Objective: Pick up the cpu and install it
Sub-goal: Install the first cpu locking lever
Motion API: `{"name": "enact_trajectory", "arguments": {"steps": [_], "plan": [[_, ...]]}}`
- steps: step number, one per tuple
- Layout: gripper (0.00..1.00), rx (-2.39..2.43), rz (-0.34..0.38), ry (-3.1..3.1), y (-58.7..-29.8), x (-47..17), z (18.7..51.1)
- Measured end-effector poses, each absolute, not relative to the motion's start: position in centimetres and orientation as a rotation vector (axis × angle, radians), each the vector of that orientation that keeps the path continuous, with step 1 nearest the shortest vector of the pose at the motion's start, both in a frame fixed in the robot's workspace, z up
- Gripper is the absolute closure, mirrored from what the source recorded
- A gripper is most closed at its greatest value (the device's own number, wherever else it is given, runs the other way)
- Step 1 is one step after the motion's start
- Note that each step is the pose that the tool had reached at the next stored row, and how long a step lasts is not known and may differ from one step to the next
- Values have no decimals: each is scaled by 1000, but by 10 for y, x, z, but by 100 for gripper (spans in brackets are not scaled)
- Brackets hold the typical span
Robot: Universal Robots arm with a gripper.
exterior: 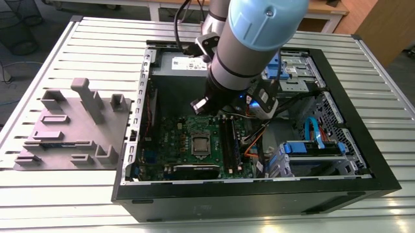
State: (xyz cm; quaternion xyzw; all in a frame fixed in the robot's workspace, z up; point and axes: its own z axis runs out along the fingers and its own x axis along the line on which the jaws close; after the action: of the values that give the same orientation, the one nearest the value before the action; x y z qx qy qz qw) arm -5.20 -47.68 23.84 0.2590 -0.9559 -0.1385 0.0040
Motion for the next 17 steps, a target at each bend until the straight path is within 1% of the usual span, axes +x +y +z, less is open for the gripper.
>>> {"name": "enact_trajectory", "arguments": {"steps": [5,14,17], "plan": [[89,803,-359,-2993,-477,-52,238],[89,774,-250,-2991,-479,-52,238],[89,766,-234,-2992,-480,-52,238]]}}
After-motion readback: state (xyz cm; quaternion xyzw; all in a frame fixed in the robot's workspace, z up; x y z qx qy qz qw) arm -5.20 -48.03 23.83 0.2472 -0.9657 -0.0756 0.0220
